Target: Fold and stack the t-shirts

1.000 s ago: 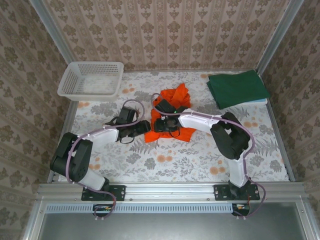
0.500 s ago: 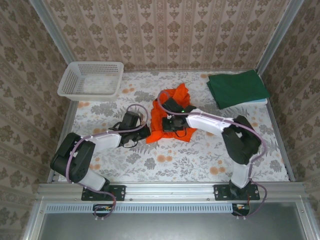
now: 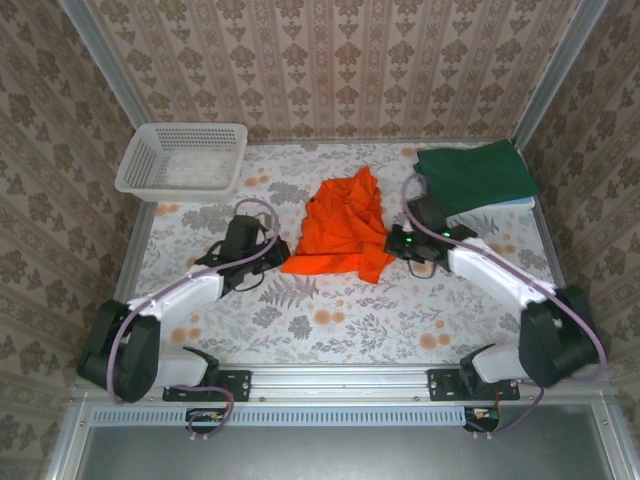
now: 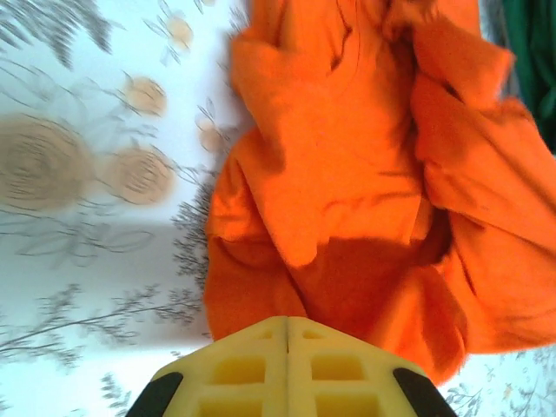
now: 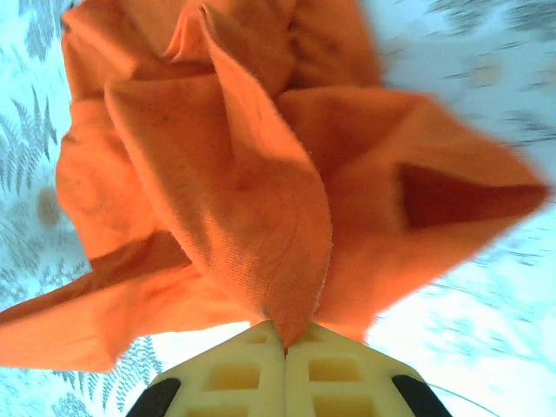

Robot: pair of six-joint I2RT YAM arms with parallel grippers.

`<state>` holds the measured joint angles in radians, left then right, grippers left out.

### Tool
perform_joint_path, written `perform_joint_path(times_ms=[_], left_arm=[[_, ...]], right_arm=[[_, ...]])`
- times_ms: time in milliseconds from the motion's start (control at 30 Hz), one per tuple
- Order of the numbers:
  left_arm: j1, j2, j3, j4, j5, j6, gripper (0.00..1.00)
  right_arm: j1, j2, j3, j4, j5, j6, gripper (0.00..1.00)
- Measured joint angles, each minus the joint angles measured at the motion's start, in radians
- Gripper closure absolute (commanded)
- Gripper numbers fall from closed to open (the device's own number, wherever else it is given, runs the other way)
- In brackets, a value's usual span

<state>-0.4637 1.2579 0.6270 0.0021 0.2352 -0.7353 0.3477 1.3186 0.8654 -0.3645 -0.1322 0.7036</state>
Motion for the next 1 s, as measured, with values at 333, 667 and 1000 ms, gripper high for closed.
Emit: perform_joint_path(times_ms=[333,667,1000], left_arm=[[0.119,-0.513,-0.011,-0.204,-0.174,0.029,1.00],[0.194,-0.183,0.341,-0.271,-0.150,0.025,1.00],[0.307,0.103,1.107,-0.294,0.021,0.117,1.00]], right_arm=[[-0.296,-0.485,-0.119,-0.009,0.011,0.060,1.00],[-0.302,-0.132,0.192,-0.066,-0.039,0.063,1.00],[-0.304,-0.004,0.809,-0.187,-0.056,0.028,1.00]])
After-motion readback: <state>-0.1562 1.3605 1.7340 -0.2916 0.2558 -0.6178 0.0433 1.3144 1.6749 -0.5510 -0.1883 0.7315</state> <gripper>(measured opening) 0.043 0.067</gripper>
